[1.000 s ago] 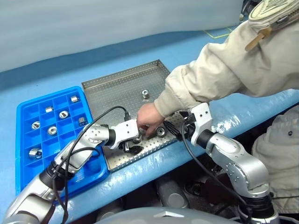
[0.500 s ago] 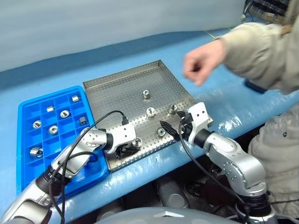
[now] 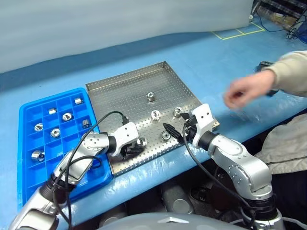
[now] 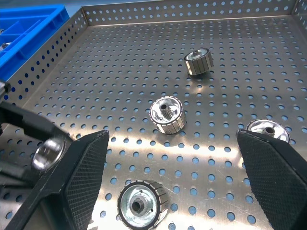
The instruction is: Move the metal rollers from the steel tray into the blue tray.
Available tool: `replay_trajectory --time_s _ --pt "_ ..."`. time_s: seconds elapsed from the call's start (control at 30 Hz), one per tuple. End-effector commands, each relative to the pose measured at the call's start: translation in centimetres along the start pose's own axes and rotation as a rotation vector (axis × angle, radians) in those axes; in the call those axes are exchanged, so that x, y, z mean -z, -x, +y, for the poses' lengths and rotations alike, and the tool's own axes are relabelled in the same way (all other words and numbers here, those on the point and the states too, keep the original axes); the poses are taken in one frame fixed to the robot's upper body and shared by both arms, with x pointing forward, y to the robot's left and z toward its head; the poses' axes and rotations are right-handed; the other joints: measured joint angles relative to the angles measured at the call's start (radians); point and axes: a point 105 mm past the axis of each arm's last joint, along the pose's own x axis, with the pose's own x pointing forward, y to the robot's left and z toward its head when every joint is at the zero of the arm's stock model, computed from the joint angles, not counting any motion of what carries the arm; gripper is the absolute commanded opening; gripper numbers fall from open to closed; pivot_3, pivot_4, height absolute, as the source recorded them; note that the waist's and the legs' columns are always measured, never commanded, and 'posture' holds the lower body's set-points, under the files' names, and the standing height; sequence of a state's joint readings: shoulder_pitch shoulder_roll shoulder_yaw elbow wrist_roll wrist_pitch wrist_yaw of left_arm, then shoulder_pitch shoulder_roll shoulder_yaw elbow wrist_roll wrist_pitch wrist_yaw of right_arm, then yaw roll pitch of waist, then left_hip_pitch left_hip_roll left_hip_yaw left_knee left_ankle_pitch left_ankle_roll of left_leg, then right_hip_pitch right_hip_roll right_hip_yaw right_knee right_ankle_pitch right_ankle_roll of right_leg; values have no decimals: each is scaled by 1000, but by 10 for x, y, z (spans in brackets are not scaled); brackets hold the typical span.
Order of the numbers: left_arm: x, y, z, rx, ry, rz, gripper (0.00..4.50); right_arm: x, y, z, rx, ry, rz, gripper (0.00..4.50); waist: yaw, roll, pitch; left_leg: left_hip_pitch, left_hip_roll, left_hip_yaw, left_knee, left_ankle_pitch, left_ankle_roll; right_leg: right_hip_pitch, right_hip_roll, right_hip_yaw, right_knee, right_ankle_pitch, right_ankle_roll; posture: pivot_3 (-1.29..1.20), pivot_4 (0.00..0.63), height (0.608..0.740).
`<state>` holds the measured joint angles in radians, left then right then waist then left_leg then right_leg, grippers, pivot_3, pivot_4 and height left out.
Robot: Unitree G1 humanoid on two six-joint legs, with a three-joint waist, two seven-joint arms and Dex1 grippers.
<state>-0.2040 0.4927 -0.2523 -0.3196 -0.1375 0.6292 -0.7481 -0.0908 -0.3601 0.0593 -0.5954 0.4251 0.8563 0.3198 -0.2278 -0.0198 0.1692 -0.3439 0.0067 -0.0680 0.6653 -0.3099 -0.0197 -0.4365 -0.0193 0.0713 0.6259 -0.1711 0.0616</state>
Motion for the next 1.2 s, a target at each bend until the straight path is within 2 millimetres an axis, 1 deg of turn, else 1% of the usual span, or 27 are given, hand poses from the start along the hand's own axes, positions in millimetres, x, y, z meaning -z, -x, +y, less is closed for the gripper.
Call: replay_trajectory --time_s 0.03,0.07,0.13,0.17,0.23,0.27,0.33,0.43,0.5,0.57,0.73,0.8,0.93,1.07,1.17,1.2 --pt "-25 19 32 -239 72 -164 1695 -10 4 0 5 18 -39 4500 0 0 0 0 0 0 1 0 0 0 0 0 0 0 0 -232 150 740" --pt "-28 22 37 -283 85 -192 1695 -10 4 -1 6 18 -39 4500 -1 0 0 -1 0 0 1 0 0 0 0 0 0 0 0 -231 150 740" --pt "-33 40 57 -462 157 -268 1695 -10 4 -1 7 18 -40 4500 -1 0 0 -1 0 0 0 0 0 1 0 0 0 0 0 -228 150 740" --pt "-34 47 64 -528 184 -291 1695 -10 4 -1 6 18 -40 4500 -1 0 0 -1 0 0 0 0 0 1 0 0 1 0 0 -220 150 740" --pt "-34 73 78 -716 245 -336 1695 -10 4 0 1 17 -41 4500 0 0 0 -1 0 0 1 0 0 1 0 0 1 0 0 -213 150 740" --pt "-32 88 82 -808 272 -347 1695 -10 3 1 -3 16 -40 4500 -1 0 0 -1 0 0 1 0 0 1 0 0 1 0 1 -205 150 740" --pt "-24 112 84 -947 323 -347 1695 -9 2 2 -12 13 -38 4500 0 0 0 -2 0 0 1 0 0 1 0 1 0 1 1 -177 150 740" --pt "-2 141 79 -1103 367 -279 1695 -8 -1 5 -35 11 -29 4500 8 0 0 -1 0 0 0 0 0 2 0 0 0 0 0 -144 150 740" --pt "14 155 73 -1188 406 -223 1695 -7 -4 7 -56 12 -23 4500 22 0 0 0 0 0 1 0 0 3 0 0 0 0 0 -116 150 740" --pt "27 165 65 -1255 430 -172 1695 -7 -7 9 -81 15 -18 4500 40 -1 0 1 0 0 1 0 0 4 0 0 0 0 0 -87 150 740" --pt "46 172 45 -1333 496 -97 1695 -7 -14 17 -145 26 -4 4500 93 -2 0 2 -1 -1 2 0 0 5 0 -1 0 -2 -4 -37 150 740" --pt "55 170 35 -1343 530 -60 1695 -7 -17 20 -173 28 2 4500 111 -2 0 2 -1 -1 2 0 0 5 0 -1 0 -2 -4 -11 150 740" --pt "66 168 24 -1338 573 -1 1695 -7 -22 25 -209 34 8 4500 145 -2 0 2 -1 -1 1 0 0 5 0 -1 0 -3 -5 26 150 740" --pt "78 163 15 -1304 622 58 1695 -8 -26 28 -228 34 9 4500 162 -2 0 2 0 -1 2 0 0 5 0 -2 0 -3 -5 28 150 740" --pt "79 156 12 -1258 635 66 1695 -7 -26 29 -232 31 11 4500 166 -2 0 2 0 -1 1 0 0 5 0 -2 0 -3 -5 23 150 740" --pt "78 153 13 -1239 629 62 2045 -6 -26 29 -230 29 12 4500 166 -1 0 2 0 -1 1 0 0 5 0 -2 0 -3 -5 19 150 740"
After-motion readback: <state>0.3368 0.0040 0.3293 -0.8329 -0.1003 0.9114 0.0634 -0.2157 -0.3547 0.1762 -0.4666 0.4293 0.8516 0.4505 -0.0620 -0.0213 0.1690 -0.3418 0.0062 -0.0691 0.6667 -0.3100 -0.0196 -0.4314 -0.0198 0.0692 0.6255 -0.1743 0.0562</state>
